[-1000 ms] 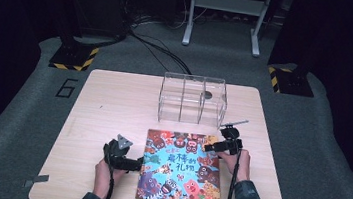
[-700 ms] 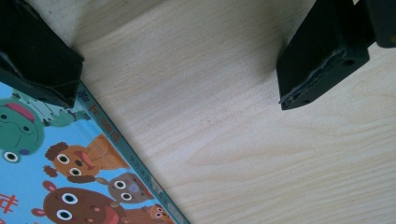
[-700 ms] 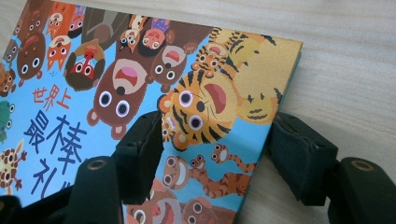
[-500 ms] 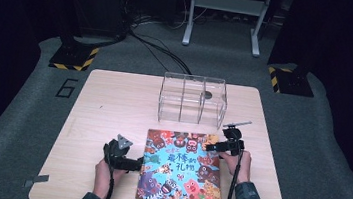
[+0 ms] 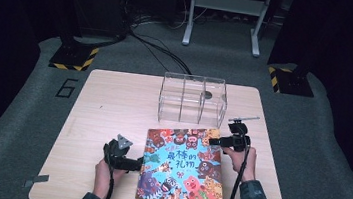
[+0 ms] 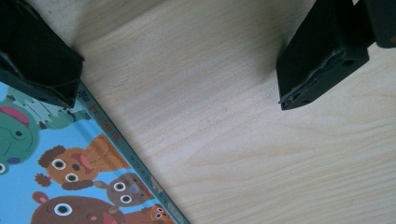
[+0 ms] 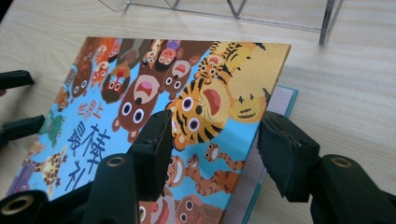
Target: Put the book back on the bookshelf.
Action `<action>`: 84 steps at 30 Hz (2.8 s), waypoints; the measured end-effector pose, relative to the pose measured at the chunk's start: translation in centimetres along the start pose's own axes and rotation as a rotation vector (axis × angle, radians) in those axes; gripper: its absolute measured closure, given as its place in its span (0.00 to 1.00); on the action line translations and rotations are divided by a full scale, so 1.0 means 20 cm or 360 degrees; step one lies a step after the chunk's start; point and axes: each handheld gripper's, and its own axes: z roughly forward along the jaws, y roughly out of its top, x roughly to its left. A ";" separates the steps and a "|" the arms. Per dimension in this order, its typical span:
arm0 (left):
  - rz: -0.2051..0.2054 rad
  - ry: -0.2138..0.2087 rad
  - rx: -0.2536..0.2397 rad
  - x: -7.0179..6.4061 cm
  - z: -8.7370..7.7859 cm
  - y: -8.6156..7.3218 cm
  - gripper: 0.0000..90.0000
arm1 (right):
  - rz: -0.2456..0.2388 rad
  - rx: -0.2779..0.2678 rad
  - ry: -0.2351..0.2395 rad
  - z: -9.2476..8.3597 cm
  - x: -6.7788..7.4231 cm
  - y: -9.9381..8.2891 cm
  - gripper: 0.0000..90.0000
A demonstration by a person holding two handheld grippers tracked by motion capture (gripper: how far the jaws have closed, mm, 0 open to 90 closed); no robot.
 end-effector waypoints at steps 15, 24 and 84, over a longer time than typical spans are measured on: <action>0.0018 -0.0019 0.0001 0.00 0.01 0.01 0.00 | -0.0006 -0.0063 0.0038 -0.10 0.05 0.08 0.64; 0.0037 -0.0033 0.0008 0.00 0.03 0.03 0.00 | -0.0018 -0.0091 0.0075 -0.15 0.07 0.11 0.64; 0.0085 -0.0074 0.0003 0.00 0.18 0.17 0.00 | 0.0013 0.0034 0.0092 -0.15 0.18 0.30 0.65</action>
